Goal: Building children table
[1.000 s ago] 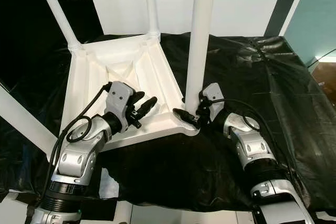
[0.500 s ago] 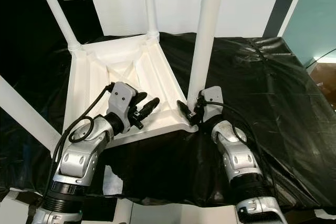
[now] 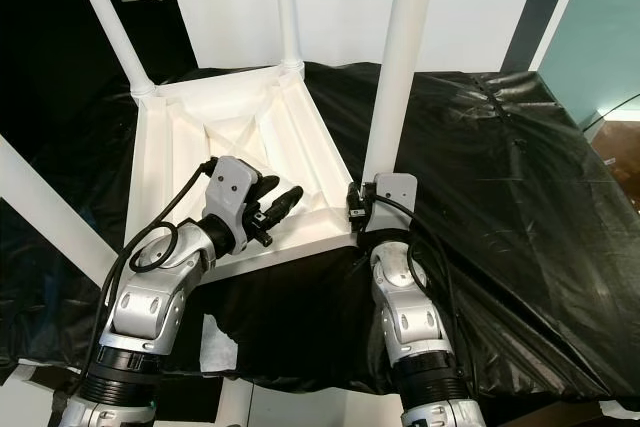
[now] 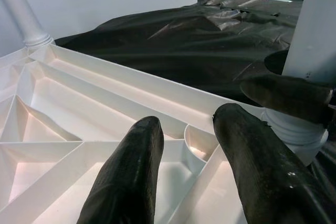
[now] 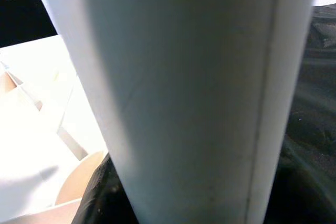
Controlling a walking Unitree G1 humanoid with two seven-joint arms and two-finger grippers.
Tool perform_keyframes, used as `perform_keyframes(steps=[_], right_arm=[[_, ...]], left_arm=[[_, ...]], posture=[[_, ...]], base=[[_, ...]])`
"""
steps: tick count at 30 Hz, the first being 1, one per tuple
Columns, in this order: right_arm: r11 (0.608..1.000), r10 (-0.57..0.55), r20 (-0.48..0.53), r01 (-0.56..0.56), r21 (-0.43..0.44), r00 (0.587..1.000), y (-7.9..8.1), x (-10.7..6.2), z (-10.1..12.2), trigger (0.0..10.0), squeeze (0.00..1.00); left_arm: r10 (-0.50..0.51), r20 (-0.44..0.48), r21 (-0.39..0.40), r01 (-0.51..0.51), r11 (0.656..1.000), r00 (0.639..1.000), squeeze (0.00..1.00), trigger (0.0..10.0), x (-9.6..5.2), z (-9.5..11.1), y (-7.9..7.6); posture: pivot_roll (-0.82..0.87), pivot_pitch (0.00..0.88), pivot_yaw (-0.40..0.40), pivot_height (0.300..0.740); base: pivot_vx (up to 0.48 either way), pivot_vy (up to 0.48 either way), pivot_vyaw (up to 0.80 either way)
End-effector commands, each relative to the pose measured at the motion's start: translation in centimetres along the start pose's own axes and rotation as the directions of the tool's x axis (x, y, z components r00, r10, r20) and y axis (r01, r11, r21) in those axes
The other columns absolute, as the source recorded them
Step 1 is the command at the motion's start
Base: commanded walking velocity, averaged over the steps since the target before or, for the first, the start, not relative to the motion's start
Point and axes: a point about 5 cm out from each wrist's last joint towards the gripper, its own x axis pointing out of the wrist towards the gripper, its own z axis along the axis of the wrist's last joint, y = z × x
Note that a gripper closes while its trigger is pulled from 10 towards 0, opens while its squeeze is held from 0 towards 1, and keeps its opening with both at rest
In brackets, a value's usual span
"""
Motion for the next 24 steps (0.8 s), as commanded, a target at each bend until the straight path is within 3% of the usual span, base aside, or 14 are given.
perform_keyframes(steps=[1,2,3,4,5,8,9,10,17,21,22,23,24], right_arm=[[0.999,-0.033,-0.055,0.033,0.001,0.998,-0.5,-0.3,-1.0,0.0,0.0],[0.999,-0.033,-0.055,0.033,0.001,0.998,-0.5,-0.3,-1.0,0.0,0.0],[0.999,-0.038,-0.049,0.039,0.005,0.998,-0.5,-0.3,-0.9,8.5,0.0],[0.999,-0.038,-0.049,0.039,0.005,0.998,-0.5,-0.3,-0.9,8.5,0.0],[0.999,-0.035,-0.04,0.035,0.003,0.999,-0.5,-0.3,-0.7,10.0,0.0],[0.999,-0.037,-0.016,0.037,-0.008,0.999,-0.6,-0.2,-0.2,10.0,0.0],[1.0,-0.029,-0.007,0.029,-0.005,1.0,-0.6,-0.2,-0.1,10.0,0.11],[1.0,-0.029,0.004,0.029,-0.01,1.0,-0.7,-0.2,0.1,10.0,1.0],[0.999,0.041,0.036,-0.041,0.008,0.998,-0.9,-0.4,0.7,10.0,1.0],[0.989,0.146,0.07,-0.146,-0.007,0.987,-1.7,-0.7,1.3,10.0,1.0],[0.975,0.22,0.081,-0.22,-0.016,0.972,-2.1,-1.0,1.6,10.0,1.0],[0.943,0.333,0.073,-0.332,-0.023,0.94,-2.8,-1.3,1.8,10.0,0.0],[0.943,0.333,0.073,-0.332,-0.023,0.94,-2.8,-1.3,1.8,10.0,0.0]], left_arm=[[0.039,-0.009,0.0,-0.039,0.999,0.999,0.0,10.0,-0.2,-0.2,0.1],[0.039,-0.009,0.0,-0.039,0.999,0.999,0.0,10.0,-0.2,-0.2,0.1],[0.042,-0.009,-0.001,-0.042,0.999,0.999,0.0,10.0,-0.2,-0.2,0.2],[0.042,-0.009,-0.001,-0.042,0.999,0.999,0.0,10.0,-0.2,-0.2,0.2],[0.044,-0.008,-0.002,-0.044,0.999,0.999,0.0,10.0,-0.1,-0.1,0.3],[0.046,-0.007,-0.003,-0.046,0.999,0.999,0.0,10.0,0.0,-0.1,0.2],[0.045,-0.007,-0.003,-0.045,0.999,0.999,0.0,10.0,0.0,-0.1,0.2],[0.045,-0.007,-0.004,-0.045,0.999,0.999,0.0,10.0,0.0,-0.1,0.2],[0.049,-0.006,-0.005,-0.049,0.999,0.999,0.0,10.0,-0.2,-0.1,0.3],[0.054,-0.006,-0.007,-0.054,0.999,0.999,0.0,10.0,-0.2,-0.1,0.5],[0.056,-0.005,-0.008,-0.056,0.998,0.998,0.0,10.0,-0.2,-0.1,0.5],[0.058,-0.003,-0.01,-0.058,0.998,0.998,0.0,10.0,-0.2,-0.1,0.5],[0.058,-0.003,-0.01,-0.058,0.998,0.998,0.0,10.0,-0.2,-0.1,0.5]], posture=[[-0.04,0.008,0.026,0.74],[-0.04,0.008,0.026,0.74],[-0.04,0.009,0.027,0.74],[-0.04,0.009,0.027,0.74],[-0.04,0.01,0.028,0.74],[-0.05,0.013,0.028,0.74],[-0.05,0.014,0.027,0.74],[-0.05,0.017,0.028,0.74],[-0.05,0.017,0.027,0.74],[-0.05,0.024,0.026,0.74],[-0.05,0.024,0.026,0.74],[-0.06,0.024,0.026,0.74],[-0.06,0.024,0.026,0.74]], base=[[0.0,0.0,0.0],[0.0,0.0,0.0],[0.0,0.0,0.0],[0.0,0.0,0.0],[0.0,0.0,0.0],[0.0,0.0,0.0],[0.0,0.0,0.0],[0.0,0.0,0.0],[0.0,0.0,0.0],[0.0,0.0,0.0],[0.0,0.0,0.0],[0.0,0.0,0.0],[0.0,0.0,0.0]])
